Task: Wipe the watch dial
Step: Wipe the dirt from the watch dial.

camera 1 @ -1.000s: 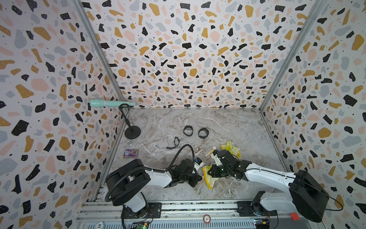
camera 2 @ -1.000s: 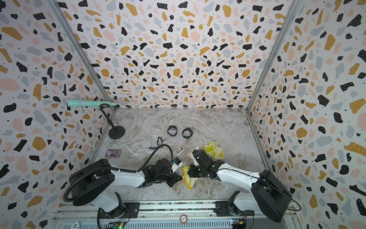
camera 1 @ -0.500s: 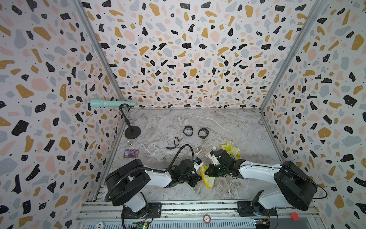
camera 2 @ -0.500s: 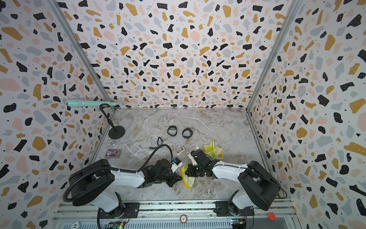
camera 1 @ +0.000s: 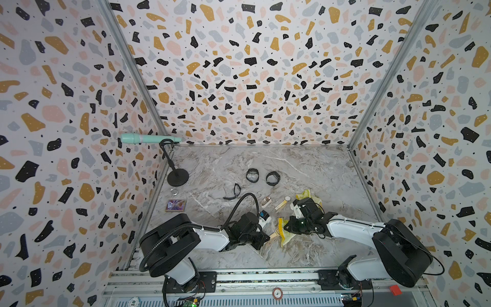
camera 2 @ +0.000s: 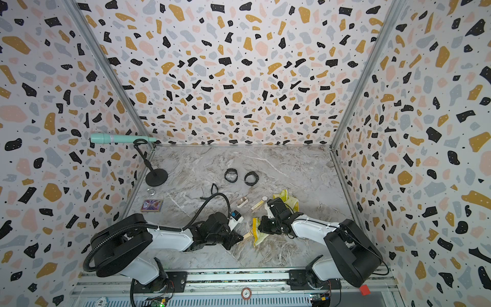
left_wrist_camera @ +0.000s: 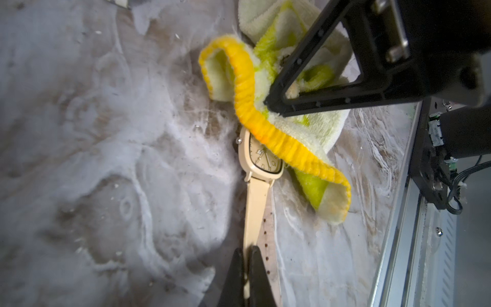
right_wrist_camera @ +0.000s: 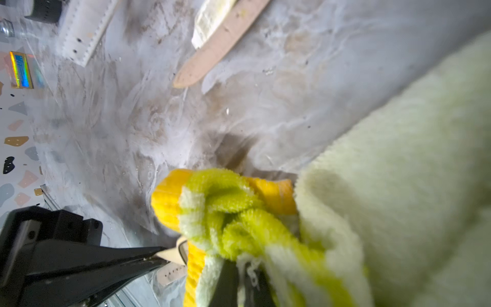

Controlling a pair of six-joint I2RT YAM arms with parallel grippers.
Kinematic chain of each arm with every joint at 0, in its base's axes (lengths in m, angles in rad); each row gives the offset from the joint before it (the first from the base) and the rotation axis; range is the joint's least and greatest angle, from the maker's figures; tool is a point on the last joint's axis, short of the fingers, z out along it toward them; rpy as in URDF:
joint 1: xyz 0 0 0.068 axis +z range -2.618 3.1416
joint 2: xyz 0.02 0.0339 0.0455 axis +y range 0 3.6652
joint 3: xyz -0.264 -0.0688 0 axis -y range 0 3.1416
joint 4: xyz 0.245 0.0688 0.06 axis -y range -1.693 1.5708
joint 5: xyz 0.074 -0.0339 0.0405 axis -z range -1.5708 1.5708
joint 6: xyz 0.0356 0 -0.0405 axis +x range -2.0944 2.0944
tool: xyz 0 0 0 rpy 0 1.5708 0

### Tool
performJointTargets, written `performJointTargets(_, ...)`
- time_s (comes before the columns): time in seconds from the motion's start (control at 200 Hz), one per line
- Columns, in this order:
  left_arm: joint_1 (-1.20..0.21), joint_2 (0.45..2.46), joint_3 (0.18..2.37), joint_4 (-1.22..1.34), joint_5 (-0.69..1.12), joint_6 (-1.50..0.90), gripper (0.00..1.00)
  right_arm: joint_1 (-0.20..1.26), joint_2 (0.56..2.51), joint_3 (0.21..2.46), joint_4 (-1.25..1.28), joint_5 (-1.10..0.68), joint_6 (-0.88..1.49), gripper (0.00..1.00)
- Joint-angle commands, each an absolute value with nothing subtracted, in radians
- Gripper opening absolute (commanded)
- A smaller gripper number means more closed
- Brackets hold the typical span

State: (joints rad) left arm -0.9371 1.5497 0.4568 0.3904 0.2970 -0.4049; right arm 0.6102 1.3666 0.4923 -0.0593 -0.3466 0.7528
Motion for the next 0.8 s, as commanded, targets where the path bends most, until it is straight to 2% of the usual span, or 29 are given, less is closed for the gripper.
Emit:
performJointTargets(0.0,-0.922,1.563,0.421,0.223,0.244,-0.406,0.0,0.569,1.336,0.432,-0.29,-0.249,0.722,0.0)
performJointTargets(0.3,-0.902,1.56,0.447,0.193,0.226,-0.399,0.0,0.432,1.11,0.525,-0.459,-0.261,0.623,0.0)
performJointTargets(0.35,-0.897,1.564,0.456,0.182,0.225,-0.394,0.08,0.419,1.097,0.549,-0.482,-0.259,0.607,0.0)
performJointTargets(0.441,-0.888,1.559,0.474,0.165,0.219,-0.393,0.28,0.403,1.083,0.583,-0.514,-0.237,0.594,0.13)
performJointTargets(0.506,-0.88,1.544,0.491,0.152,0.218,-0.391,0.37,0.394,1.079,0.601,-0.521,-0.222,0.587,0.28)
performJointTargets(0.596,-0.872,1.501,0.522,0.121,0.191,-0.39,0.48,0.384,1.081,0.619,-0.527,-0.199,0.582,0.43)
performJointTargets(0.611,-0.871,1.493,0.526,0.113,0.186,-0.39,0.52,0.381,1.082,0.621,-0.527,-0.197,0.581,0.44)
performJointTargets(0.796,-0.847,1.414,0.649,-0.036,0.146,-0.349,0.57,0.376,1.105,0.661,-0.535,-0.106,0.574,0.64)
